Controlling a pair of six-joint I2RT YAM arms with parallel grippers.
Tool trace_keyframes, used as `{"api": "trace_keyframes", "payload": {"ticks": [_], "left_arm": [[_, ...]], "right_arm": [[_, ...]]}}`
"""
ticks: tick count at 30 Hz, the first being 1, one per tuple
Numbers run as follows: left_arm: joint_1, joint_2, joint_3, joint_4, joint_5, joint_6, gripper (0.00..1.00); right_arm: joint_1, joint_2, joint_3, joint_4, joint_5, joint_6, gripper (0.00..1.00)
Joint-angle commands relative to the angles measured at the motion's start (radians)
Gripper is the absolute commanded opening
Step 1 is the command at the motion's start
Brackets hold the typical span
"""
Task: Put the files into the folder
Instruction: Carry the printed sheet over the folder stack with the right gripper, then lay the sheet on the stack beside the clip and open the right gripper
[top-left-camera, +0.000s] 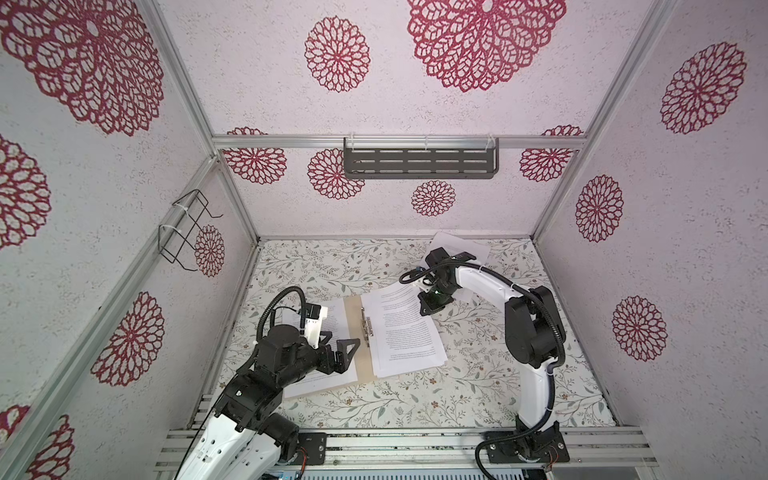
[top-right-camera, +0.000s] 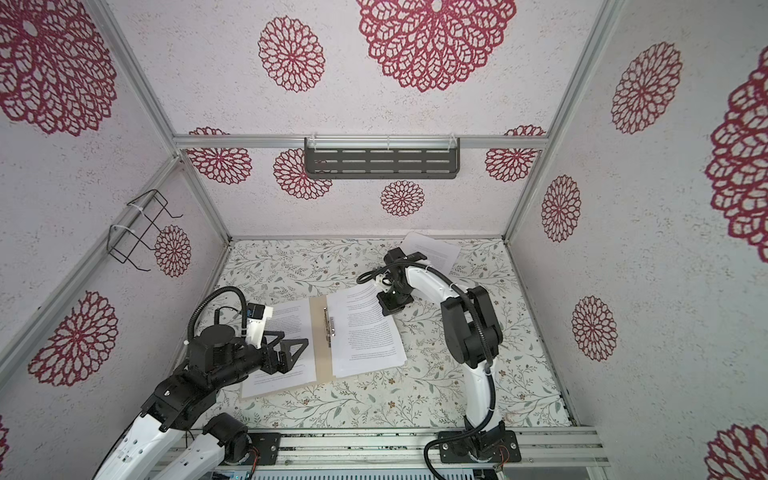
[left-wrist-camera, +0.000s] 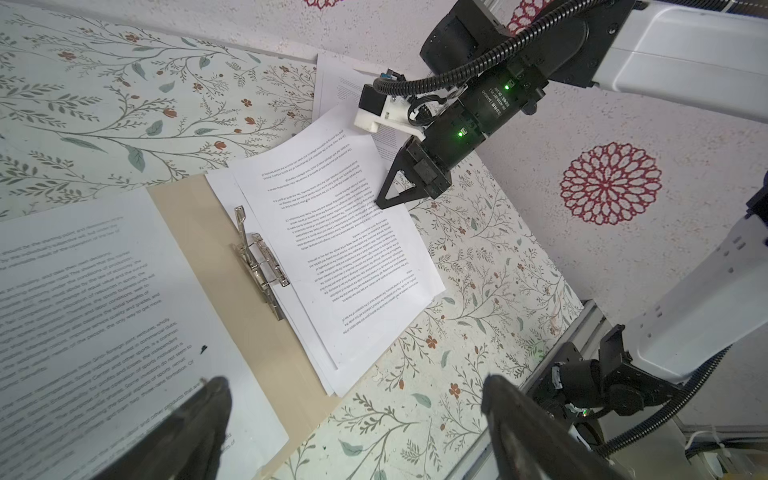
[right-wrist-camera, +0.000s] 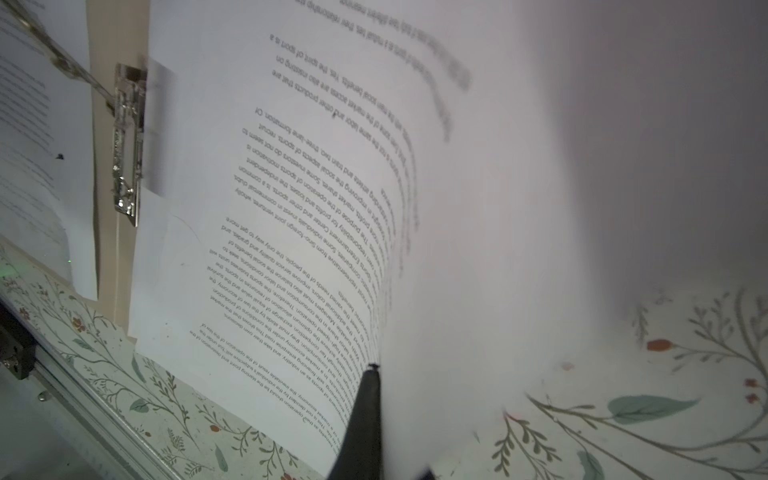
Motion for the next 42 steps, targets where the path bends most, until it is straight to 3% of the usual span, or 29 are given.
{"api": "trace_keyframes", "payload": {"ticks": [1,42], "left_arm": [[-0.003,0.006,-0.001,0.024,0.001,0.028,0.97],[-0.001,0.013,-0.002,0.02,-0.009,0.028,0.97]], "right_arm": [[0.005,0.005,0.005,-0.008,-0.028,-0.027,0.0],[0.037,0.048,0.007,0.006,-0.068,0.0,0.0]]}}
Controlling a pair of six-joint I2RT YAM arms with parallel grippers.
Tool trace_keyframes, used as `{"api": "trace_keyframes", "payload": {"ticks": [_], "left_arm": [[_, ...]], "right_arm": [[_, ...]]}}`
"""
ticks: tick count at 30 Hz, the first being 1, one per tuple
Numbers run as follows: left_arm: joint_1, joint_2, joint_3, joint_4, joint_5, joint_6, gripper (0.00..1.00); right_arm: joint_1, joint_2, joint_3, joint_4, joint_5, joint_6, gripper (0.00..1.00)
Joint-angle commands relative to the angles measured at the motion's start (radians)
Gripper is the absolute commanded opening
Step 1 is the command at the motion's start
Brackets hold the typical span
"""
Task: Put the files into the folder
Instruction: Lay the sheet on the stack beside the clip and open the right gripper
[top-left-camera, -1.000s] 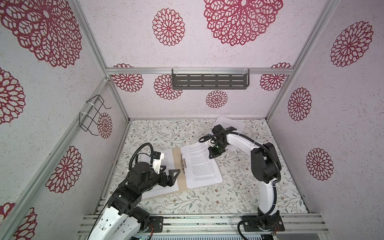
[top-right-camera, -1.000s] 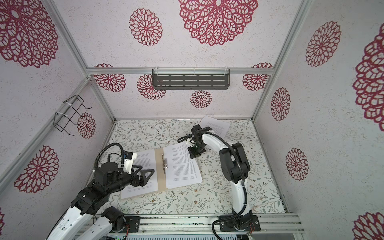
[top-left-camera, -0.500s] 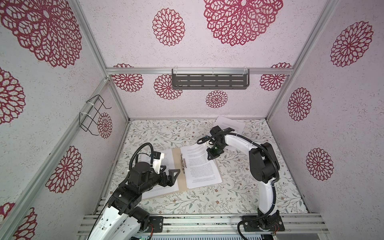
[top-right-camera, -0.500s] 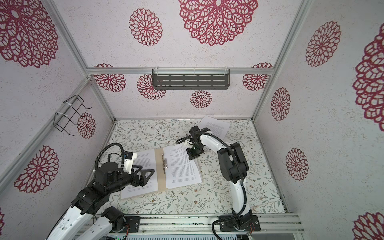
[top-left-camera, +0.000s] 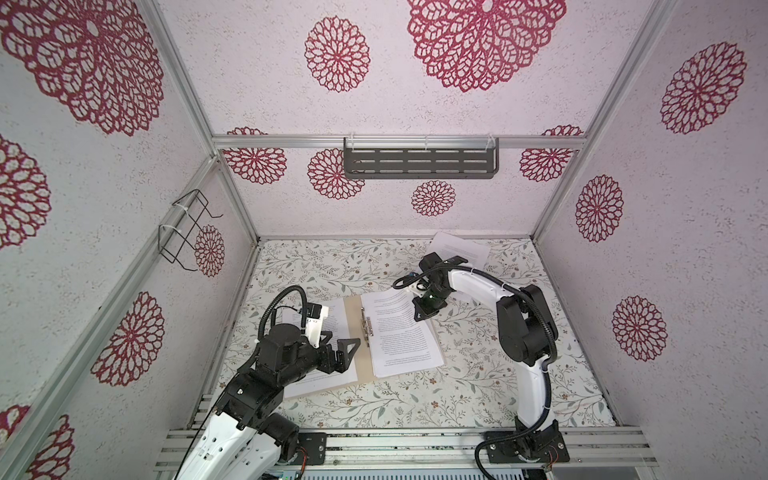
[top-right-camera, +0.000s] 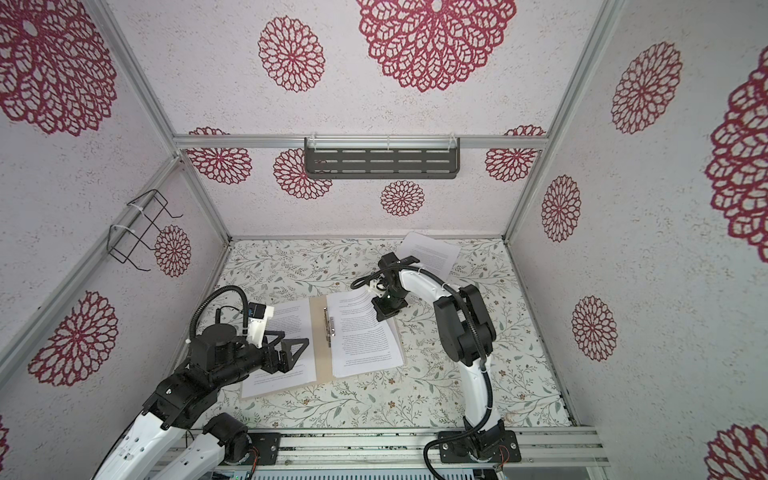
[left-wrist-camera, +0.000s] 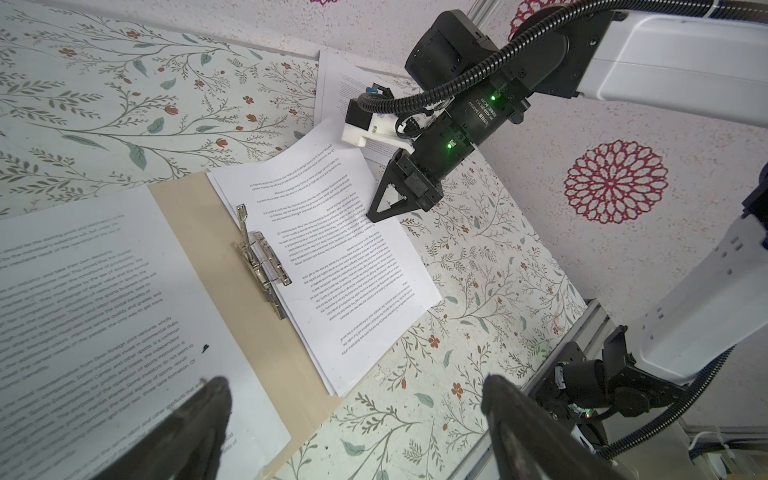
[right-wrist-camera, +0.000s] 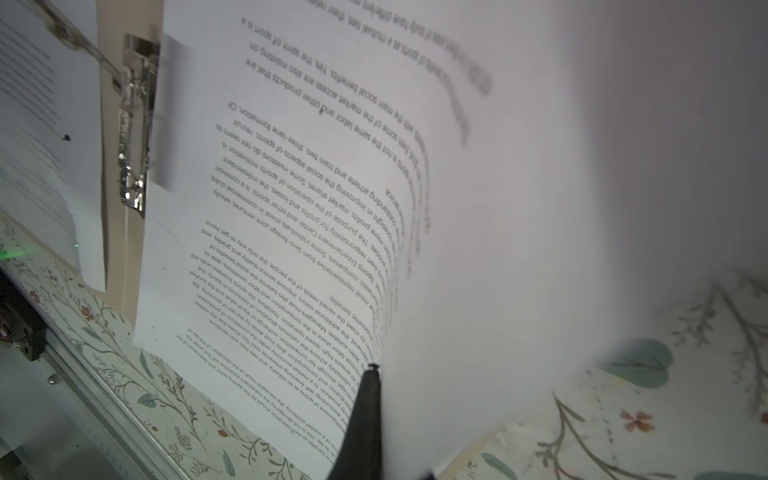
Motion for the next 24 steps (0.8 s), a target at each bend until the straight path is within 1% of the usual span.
{"api": "trace_keyframes", "payload": {"ticks": [1,16,24], "left_arm": [[-0.001,0.003,-0.001,0.018,-0.007,0.027,0.97],[-0.001,0.005,-0.003,0.017,-0.008,0.028,0.97],[0.0,0.005,-0.003,0.016,-0.01,0.027,0.97]], "right_arm": [[0.006,0.004,0.007,-0.007,-0.022,0.014,0.0],[0.006,0.001,-0.01,0.015,-0.081,0.04,0.0],[0.006,-0.002,-0.02,0.019,-0.069,0.048,0.0]]}}
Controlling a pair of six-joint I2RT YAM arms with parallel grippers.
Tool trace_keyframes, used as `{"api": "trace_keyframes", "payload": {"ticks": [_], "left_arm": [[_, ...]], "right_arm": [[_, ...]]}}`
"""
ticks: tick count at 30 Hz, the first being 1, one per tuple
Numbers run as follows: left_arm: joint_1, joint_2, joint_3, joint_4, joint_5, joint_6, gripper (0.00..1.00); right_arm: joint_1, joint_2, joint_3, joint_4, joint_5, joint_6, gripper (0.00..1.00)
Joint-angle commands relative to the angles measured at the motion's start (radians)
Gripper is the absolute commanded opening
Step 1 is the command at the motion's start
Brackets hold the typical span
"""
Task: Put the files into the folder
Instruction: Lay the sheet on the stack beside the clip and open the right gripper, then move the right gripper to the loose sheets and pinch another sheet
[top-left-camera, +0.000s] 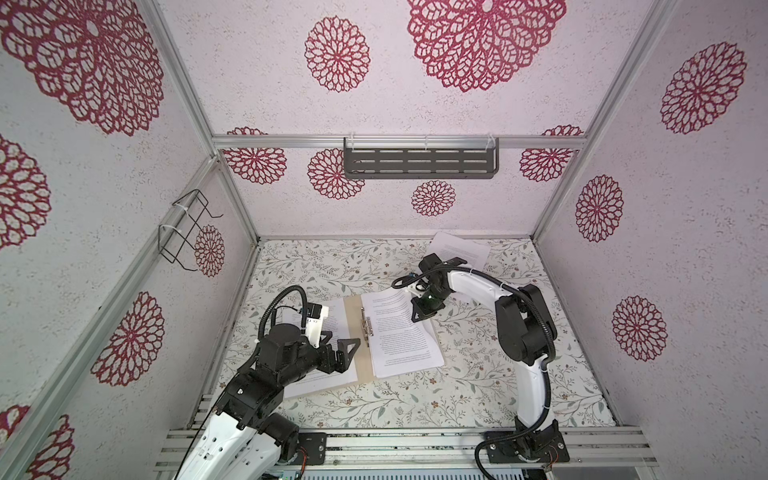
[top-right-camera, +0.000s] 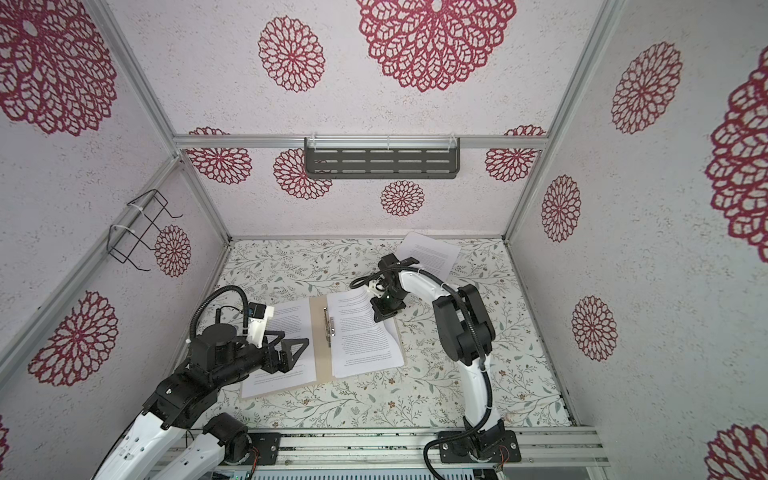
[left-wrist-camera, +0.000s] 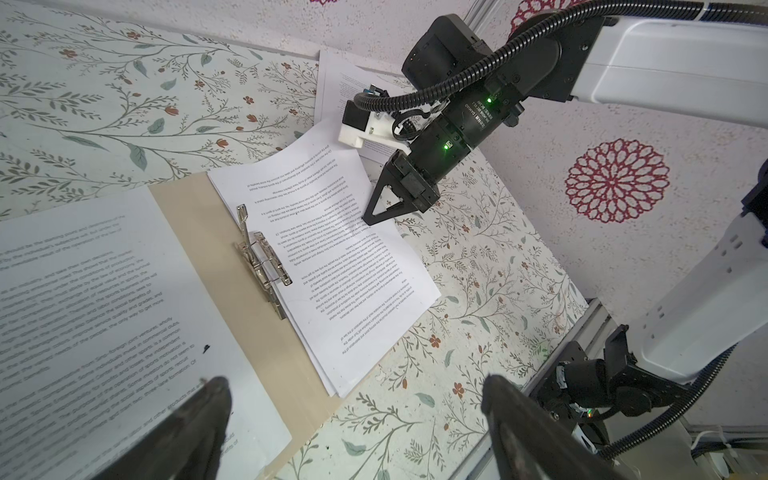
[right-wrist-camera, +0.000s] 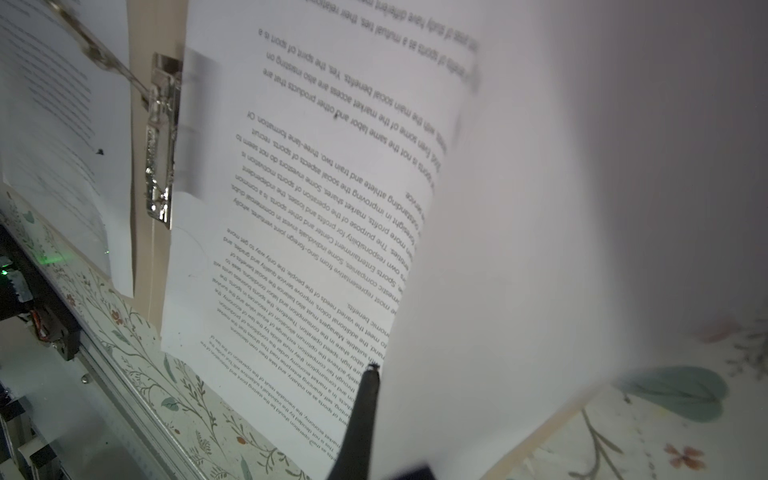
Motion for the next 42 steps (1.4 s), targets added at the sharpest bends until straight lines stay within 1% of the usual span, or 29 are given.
{"api": "trace_keyframes", "payload": {"ticks": [1,4,7,11,19,22,29,33,34,35,37,40,42], "left_arm": [[0.0,0.005,-0.003,0.015,-0.009,0.022,0.97],[-0.001,0.003,-0.001,0.015,-0.008,0.023,0.97],[-0.001,0.003,-0.001,0.016,-0.01,0.024,0.97],[0.0,0.004,-0.001,0.015,-0.01,0.024,0.97],[0.0,0.001,-0.001,0.014,-0.01,0.025,0.97],[0.0,0.0,-0.001,0.014,-0.01,0.024,0.97],[0.0,0.001,-0.001,0.014,-0.009,0.025,0.97],[0.0,0.001,-0.002,0.014,-0.009,0.025,0.97],[0.0,0.002,-0.002,0.014,-0.009,0.024,0.97],[-0.001,0.003,-0.001,0.014,-0.008,0.024,0.97],[0.0,0.003,-0.001,0.014,-0.007,0.024,0.97],[0.0,0.003,-0.001,0.014,-0.007,0.023,0.97],[0.0,0.006,-0.003,0.015,-0.006,0.021,0.97]], "right_arm": [[0.006,-0.009,-0.003,-0.011,-0.017,0.021,0.0],[0.006,-0.01,-0.003,-0.013,-0.014,0.025,0.01],[0.006,-0.014,-0.008,-0.011,-0.006,0.031,0.08],[0.006,-0.025,-0.016,0.0,0.006,0.053,0.13],[0.005,-0.035,-0.028,0.008,0.019,0.082,0.17],[0.006,-0.042,-0.035,0.015,0.028,0.089,0.21],[0.005,-0.09,-0.063,0.041,0.078,0.11,0.4],[0.006,-0.127,-0.077,0.048,0.076,0.119,0.46],[0.005,-0.135,-0.081,0.047,0.079,0.123,0.52],[0.005,-0.146,-0.086,0.046,0.084,0.126,0.54],[0.006,-0.164,-0.093,0.039,0.103,0.133,0.57],[0.006,-0.191,-0.1,0.024,0.158,0.146,0.57],[0.002,-0.21,-0.089,0.002,0.242,0.159,0.58]]}}
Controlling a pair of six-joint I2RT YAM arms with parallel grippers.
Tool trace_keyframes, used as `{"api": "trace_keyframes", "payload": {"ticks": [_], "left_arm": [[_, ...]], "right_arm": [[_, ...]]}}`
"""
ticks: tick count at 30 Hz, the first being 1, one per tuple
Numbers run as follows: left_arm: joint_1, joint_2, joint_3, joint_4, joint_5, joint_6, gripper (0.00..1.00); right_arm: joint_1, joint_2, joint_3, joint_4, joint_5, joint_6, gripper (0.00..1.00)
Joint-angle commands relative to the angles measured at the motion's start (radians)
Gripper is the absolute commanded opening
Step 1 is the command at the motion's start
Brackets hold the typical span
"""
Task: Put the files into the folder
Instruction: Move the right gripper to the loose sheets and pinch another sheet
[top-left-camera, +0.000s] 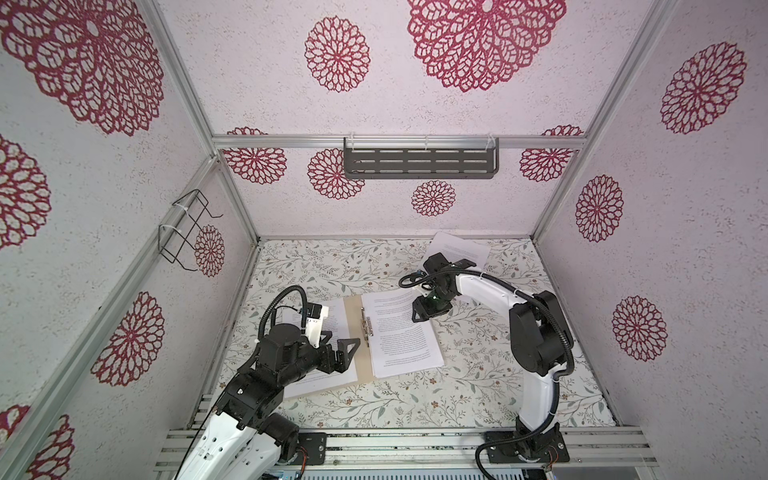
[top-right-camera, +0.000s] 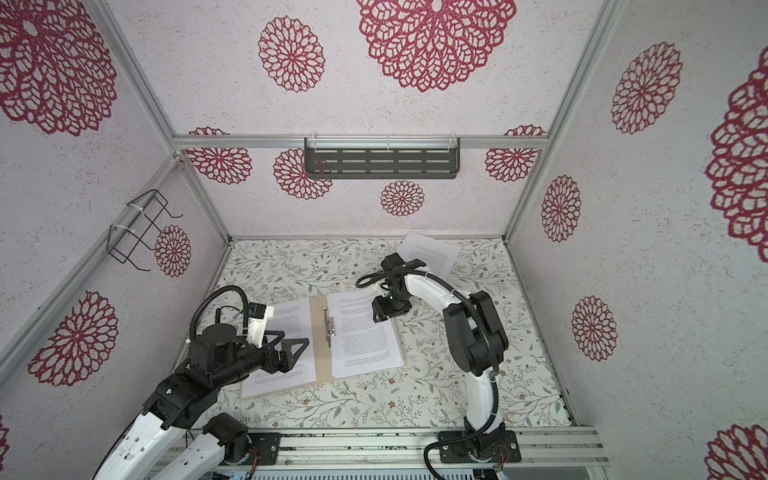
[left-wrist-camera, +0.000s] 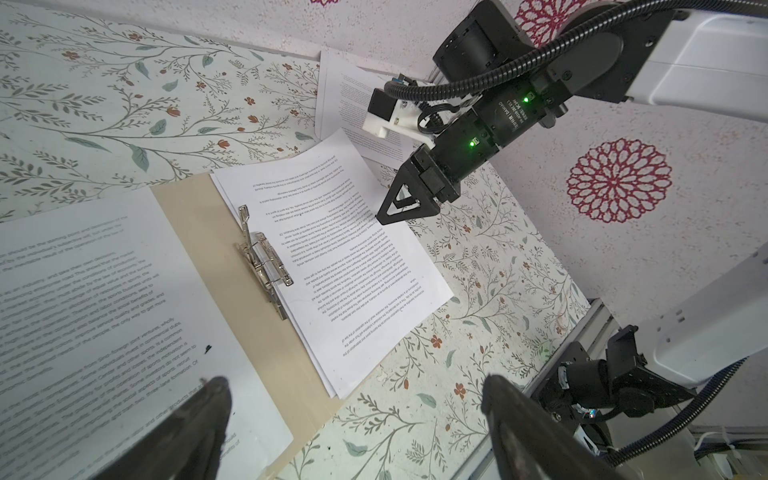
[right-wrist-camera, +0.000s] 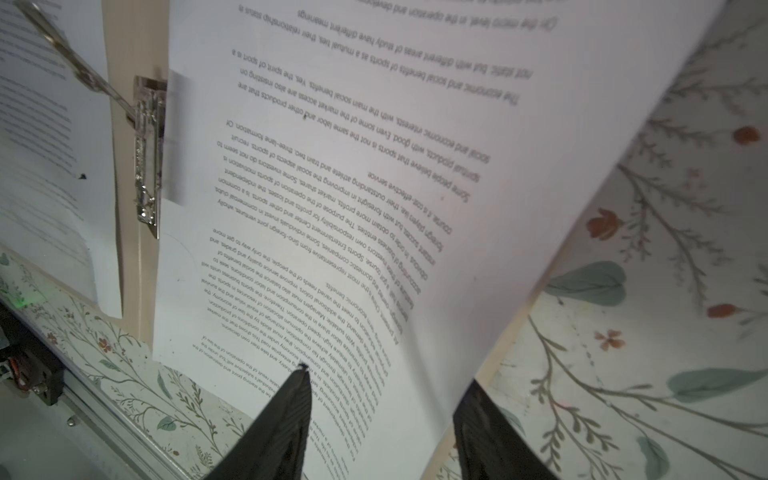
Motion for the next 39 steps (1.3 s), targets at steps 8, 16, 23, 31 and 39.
{"api": "trace_keyframes", "payload": {"ticks": [8,16,23,31,39], "left_arm": [[0.001,0.023,-0.003,0.021,0.005,0.018,0.97],[-0.002,0.043,0.02,-0.001,-0.058,-0.026,0.97],[-0.002,0.194,0.136,-0.088,-0.088,-0.115,0.97],[-0.008,0.471,0.294,-0.065,-0.01,-0.193,0.97],[-0.07,0.688,0.419,0.027,0.02,-0.186,0.97]], "right_arm": [[-0.157,-0.115,0.064,0.181,0.269,0.166,0.99],[-0.23,0.142,0.354,0.245,0.35,0.298,0.99],[-0.268,0.333,0.52,0.266,0.244,0.382,0.99],[-0.276,0.373,0.469,0.288,0.196,0.38,0.99],[-0.355,0.278,0.189,0.384,0.081,0.421,0.99]]}}
